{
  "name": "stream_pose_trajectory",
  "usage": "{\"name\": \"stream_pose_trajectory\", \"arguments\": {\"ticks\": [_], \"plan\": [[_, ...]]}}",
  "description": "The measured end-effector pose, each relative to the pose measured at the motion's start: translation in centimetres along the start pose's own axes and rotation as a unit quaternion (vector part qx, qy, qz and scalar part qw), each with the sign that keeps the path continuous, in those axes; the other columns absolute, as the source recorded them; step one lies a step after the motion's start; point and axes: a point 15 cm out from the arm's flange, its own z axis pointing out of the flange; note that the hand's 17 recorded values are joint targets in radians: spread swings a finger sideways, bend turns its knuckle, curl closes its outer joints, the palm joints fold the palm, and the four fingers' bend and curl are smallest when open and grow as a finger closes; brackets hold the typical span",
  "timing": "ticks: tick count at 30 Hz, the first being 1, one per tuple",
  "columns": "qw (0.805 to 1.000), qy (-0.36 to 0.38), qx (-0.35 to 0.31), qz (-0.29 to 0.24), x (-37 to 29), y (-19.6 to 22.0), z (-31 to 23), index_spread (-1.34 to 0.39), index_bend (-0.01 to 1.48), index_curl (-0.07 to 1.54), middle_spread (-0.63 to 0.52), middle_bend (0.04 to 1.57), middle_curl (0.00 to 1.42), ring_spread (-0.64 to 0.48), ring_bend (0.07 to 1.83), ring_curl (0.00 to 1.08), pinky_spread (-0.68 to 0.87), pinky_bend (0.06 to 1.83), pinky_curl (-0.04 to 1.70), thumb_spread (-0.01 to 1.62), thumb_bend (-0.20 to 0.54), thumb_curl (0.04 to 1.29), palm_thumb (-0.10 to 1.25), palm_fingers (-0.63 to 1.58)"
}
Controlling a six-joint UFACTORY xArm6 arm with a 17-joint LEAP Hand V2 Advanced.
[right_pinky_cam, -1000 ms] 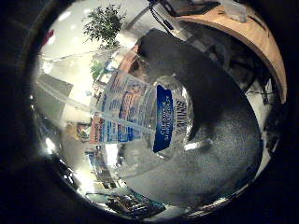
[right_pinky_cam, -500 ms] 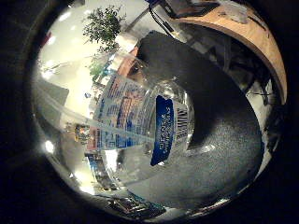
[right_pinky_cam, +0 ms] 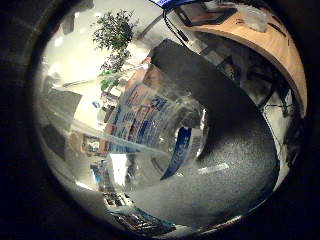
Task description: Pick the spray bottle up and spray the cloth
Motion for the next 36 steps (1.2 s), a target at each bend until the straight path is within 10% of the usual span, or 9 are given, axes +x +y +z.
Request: {"name": "stream_pose_trajectory", "arguments": {"ticks": [13, 36], "plan": [[1.0, -0.002, 0.003, -0.005, 0.0, 0.0, 0.0, -0.39, 0.41, 0.7, -0.19, 0.87, 0.7, -0.19, 1.05, 0.52, -0.41, 0.87, 0.39, 1.2, -0.014, 0.36, 0.8, 1.16], [1.0, -0.004, 0.019, -0.005, -0.9, -0.2, -0.6, -0.3, 0.99, 0.91, -0.17, 1.26, 0.8, -0.22, 1.35, 0.69, -0.25, 1.22, 0.85, 1.29, -0.009, 0.36, 0.85, 1.09]]}}
